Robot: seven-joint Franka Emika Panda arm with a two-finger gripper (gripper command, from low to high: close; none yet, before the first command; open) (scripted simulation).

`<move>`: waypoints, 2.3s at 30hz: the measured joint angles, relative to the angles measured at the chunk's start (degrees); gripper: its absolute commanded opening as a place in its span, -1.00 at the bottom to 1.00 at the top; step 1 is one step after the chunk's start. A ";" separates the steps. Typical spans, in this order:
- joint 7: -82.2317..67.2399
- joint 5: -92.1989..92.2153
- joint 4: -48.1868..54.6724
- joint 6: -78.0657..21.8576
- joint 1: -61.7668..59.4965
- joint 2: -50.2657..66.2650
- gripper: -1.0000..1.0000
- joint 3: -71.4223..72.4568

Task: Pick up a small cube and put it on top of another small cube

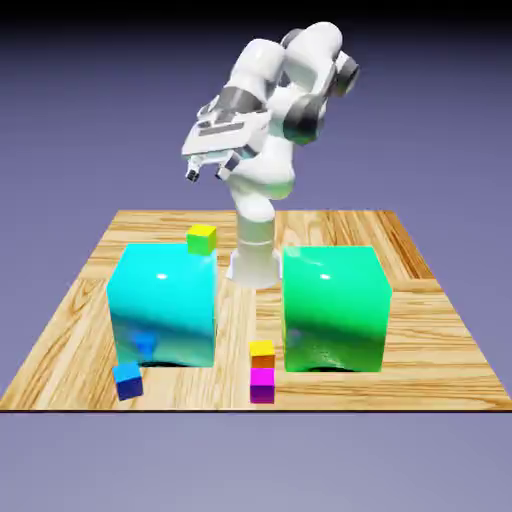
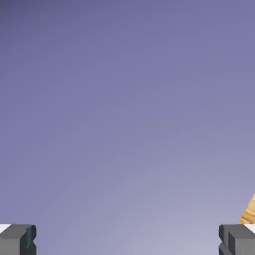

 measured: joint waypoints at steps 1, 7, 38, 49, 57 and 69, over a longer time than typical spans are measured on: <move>1.44 0.73 0.69 -0.77 -2.08 -0.37 0.00 1.61; 10.09 5.12 4.83 -5.42 -14.54 -2.60 0.00 11.26; 54.78 27.80 26.22 -29.45 -78.91 -14.14 0.00 61.10; 58.62 36.55 29.81 -27.18 -91.72 -20.71 -1.00 74.66; 51.57 29.59 27.43 -31.56 -81.18 -13.32 -1.00 62.67; 21.61 25.54 21.97 -28.05 -60.32 -5.64 -1.00 45.90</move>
